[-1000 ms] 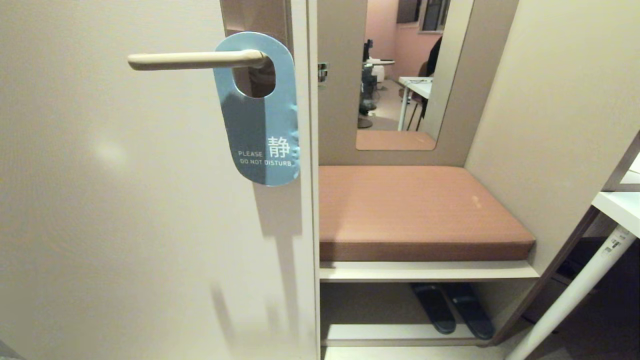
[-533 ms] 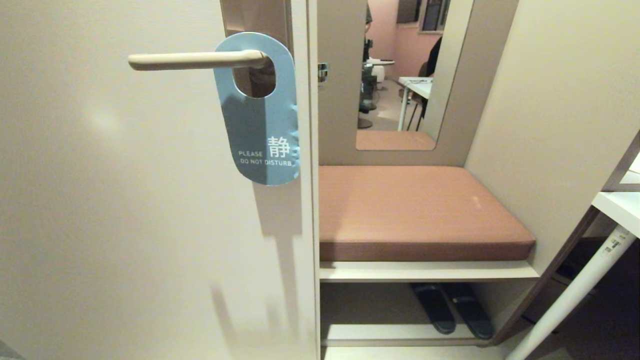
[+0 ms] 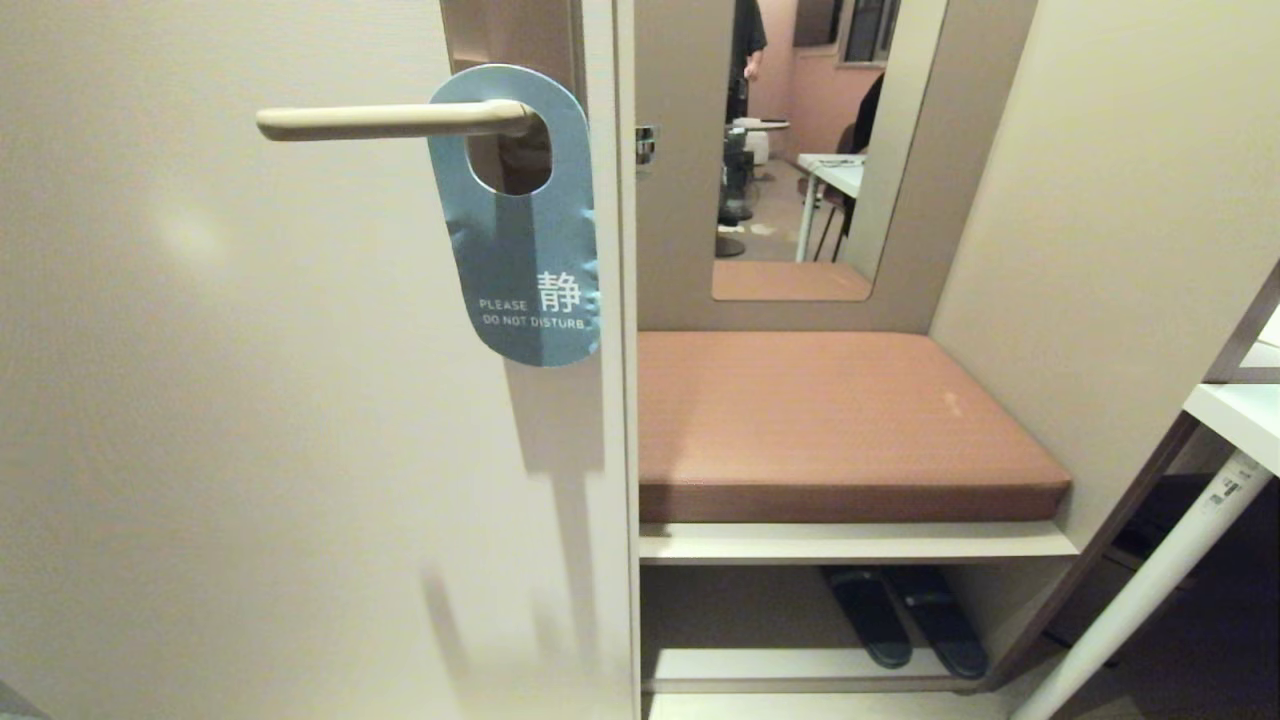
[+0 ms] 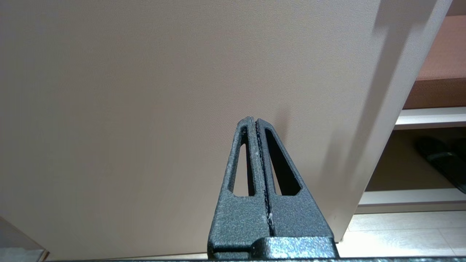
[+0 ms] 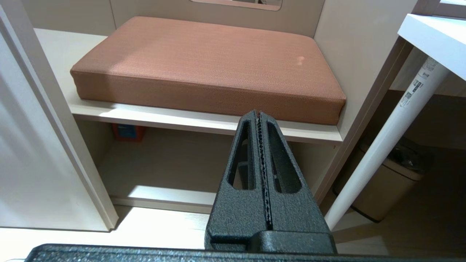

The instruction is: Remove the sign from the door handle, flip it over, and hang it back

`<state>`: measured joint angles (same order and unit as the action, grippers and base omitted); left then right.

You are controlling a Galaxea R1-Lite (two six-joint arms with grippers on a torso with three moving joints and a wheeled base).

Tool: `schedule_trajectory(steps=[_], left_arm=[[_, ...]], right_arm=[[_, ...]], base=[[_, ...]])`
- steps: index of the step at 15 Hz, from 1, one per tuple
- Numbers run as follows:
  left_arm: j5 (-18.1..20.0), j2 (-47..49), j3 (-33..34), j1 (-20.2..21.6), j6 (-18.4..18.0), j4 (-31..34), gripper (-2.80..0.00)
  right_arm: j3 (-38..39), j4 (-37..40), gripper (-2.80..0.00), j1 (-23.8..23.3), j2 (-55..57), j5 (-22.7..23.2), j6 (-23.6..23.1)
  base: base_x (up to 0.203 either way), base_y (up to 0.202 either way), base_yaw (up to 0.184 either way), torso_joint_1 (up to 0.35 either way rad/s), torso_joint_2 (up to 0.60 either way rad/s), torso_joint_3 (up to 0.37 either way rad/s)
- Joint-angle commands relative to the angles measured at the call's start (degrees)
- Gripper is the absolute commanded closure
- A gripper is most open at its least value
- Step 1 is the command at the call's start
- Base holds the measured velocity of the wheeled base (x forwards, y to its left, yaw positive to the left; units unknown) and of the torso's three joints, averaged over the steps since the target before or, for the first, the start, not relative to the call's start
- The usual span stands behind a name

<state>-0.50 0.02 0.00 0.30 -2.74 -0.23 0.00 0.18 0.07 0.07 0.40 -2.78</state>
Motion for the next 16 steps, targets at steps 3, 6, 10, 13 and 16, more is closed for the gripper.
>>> schedule_trajectory(steps=[3,6,10,13,16], left_arm=[[0.0,0.0,0.0,0.0,0.0,0.0,0.00],[0.0,0.0,0.0,0.0,0.0,0.0,0.00],[-0.1,0.0,0.0,0.0,0.0,0.0,0.00],[-0.1,0.0,0.0,0.0,0.0,0.0,0.00],[0.0,0.0,0.0,0.0,0.0,0.0,0.00]], right_arm=[[0.0,0.0,0.00,0.0,0.0,0.0,0.0],[0.0,0.0,0.00,0.0,0.0,0.0,0.0],[0.0,0.0,0.00,0.0,0.0,-0.1,0.1],[0.0,-0.1,0.00,0.0,0.0,-0.1,1.5],[0.0,-0.1,0.00,0.0,0.0,-0.6,2.3]], base=[[0.000,0.000,0.000,0.000,0.00,0.000],[0.000,0.000,0.000,0.000,0.00,0.000],[0.000,0.000,0.000,0.000,0.00,0.000],[0.000,0.000,0.000,0.000,0.00,0.000],[0.000,0.000,0.000,0.000,0.00,0.000]])
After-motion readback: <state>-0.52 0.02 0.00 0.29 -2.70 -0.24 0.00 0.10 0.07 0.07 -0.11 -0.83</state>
